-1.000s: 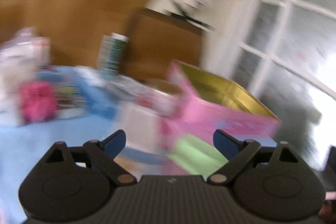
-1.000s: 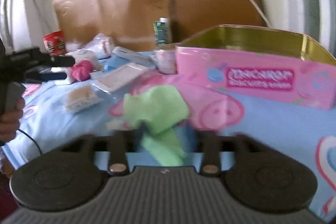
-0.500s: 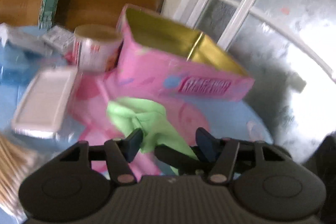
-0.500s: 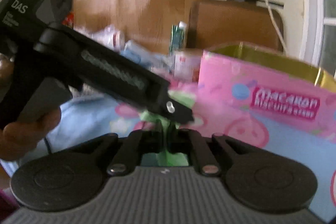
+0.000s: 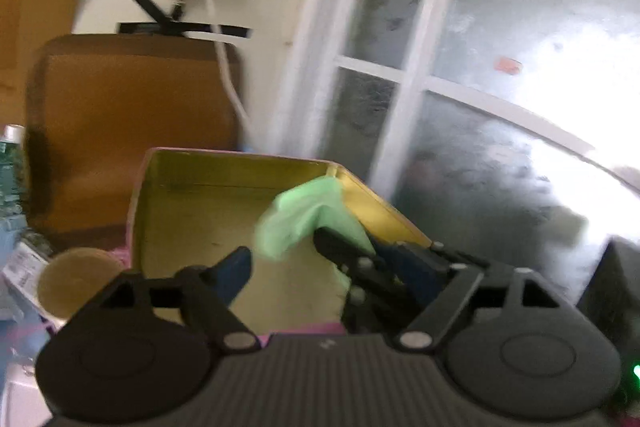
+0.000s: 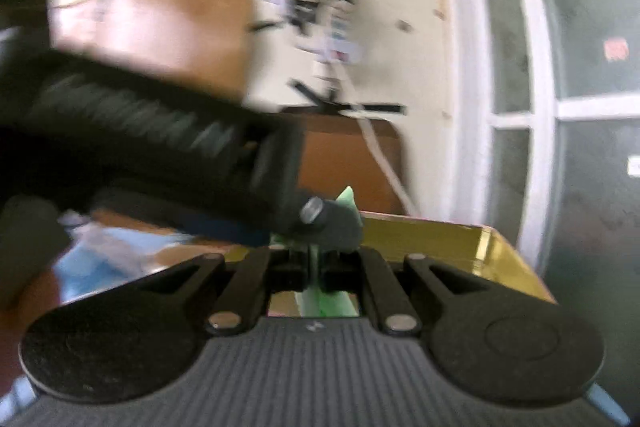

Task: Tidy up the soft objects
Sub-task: 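Carry the green cloth into the pink tin box and open the right gripper, then grasp the white card holder with the right gripper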

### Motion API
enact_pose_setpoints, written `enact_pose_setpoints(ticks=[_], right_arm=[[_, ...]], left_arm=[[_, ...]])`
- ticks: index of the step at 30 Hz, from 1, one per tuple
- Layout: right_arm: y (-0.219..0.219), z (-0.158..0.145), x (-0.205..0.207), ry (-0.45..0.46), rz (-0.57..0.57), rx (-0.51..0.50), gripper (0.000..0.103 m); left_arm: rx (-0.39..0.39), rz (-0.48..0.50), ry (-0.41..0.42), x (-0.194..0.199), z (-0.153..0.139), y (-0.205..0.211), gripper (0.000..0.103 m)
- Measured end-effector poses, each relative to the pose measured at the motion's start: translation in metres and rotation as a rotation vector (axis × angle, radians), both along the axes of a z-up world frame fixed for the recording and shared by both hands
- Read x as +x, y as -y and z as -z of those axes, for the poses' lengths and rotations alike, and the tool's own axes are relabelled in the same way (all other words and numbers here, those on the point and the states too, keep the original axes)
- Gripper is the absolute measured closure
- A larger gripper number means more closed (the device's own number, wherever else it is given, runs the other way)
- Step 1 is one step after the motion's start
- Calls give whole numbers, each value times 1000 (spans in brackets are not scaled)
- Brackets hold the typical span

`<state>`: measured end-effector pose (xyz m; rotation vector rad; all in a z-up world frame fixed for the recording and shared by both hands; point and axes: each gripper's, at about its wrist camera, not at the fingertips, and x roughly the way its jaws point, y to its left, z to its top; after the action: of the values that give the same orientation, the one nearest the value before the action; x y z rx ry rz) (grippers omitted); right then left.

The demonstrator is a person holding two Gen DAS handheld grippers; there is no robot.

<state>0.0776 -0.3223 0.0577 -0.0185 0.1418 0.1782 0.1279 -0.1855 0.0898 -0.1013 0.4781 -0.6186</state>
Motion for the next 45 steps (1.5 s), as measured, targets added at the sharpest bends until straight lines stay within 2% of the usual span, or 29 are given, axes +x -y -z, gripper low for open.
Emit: enact_pose_setpoints(ticks=[1, 2, 3, 5, 7, 9, 11, 14, 17, 21, 23, 26, 32, 34, 37, 38, 39, 41, 42, 45], right_arm=[[3, 0, 13, -22, 37, 3, 87], [2, 3, 29, -75, 68, -10, 69], [5, 6, 46, -128, 83, -18, 42], [14, 10, 59, -166, 160, 4, 23], [22, 10, 55, -167, 214, 42, 23], [28, 7, 40, -153, 185, 148, 23], [20, 6, 21, -120, 142, 207, 23], [2, 4, -3, -69, 69, 201, 23], [-15, 9, -24, -61, -12, 210, 23], [-45, 19, -36, -140, -141, 176, 23], [-64, 22, -42, -173, -176, 128, 25], [-86, 21, -35, -242, -220, 103, 25], [-120, 29, -19, -386, -299, 109, 25], [-127, 35, -12, -447, -314, 139, 24], [-135, 46, -6, -522, -341, 194, 20], [-139, 48, -4, -525, -347, 194, 20], [-144, 48, -5, -513, -344, 178, 35], [-148, 46, -3, -522, -374, 170, 78], [-144, 43, -2, -518, -362, 178, 84], [-128, 38, -2, -520, -351, 177, 88]], left_arm=[[-2, -32, -14, 0, 1, -3, 22], [-11, -54, -25, -2, 2, -10, 21], [-40, -47, -26, -7, 3, -20, 16], [-75, -62, -2, -22, 2, -42, 12], [-86, -103, 49, -46, 1, -68, 9], [-107, -111, 65, -68, 5, -93, 9], [-114, -116, 56, -90, 15, -118, 9], [-109, -97, 37, -125, 36, -147, 11], [-105, -64, -3, -155, 53, -166, 14], [-120, -24, -107, -164, 84, -178, 20], [-108, -63, -138, -158, 91, -182, 21], [-110, -178, -171, -143, 94, -198, 22], [-245, -381, -197, -138, 92, -255, 18], [-290, -380, -189, -143, 90, -266, 15], [-292, -365, -153, -152, 84, -267, 13], [-292, -357, -146, -155, 83, -265, 12], [-290, -349, -144, -156, 83, -263, 12], [-282, -337, -143, -157, 82, -261, 12], [-279, -329, -143, -156, 81, -258, 12], [-276, -305, -144, -154, 81, -253, 12]])
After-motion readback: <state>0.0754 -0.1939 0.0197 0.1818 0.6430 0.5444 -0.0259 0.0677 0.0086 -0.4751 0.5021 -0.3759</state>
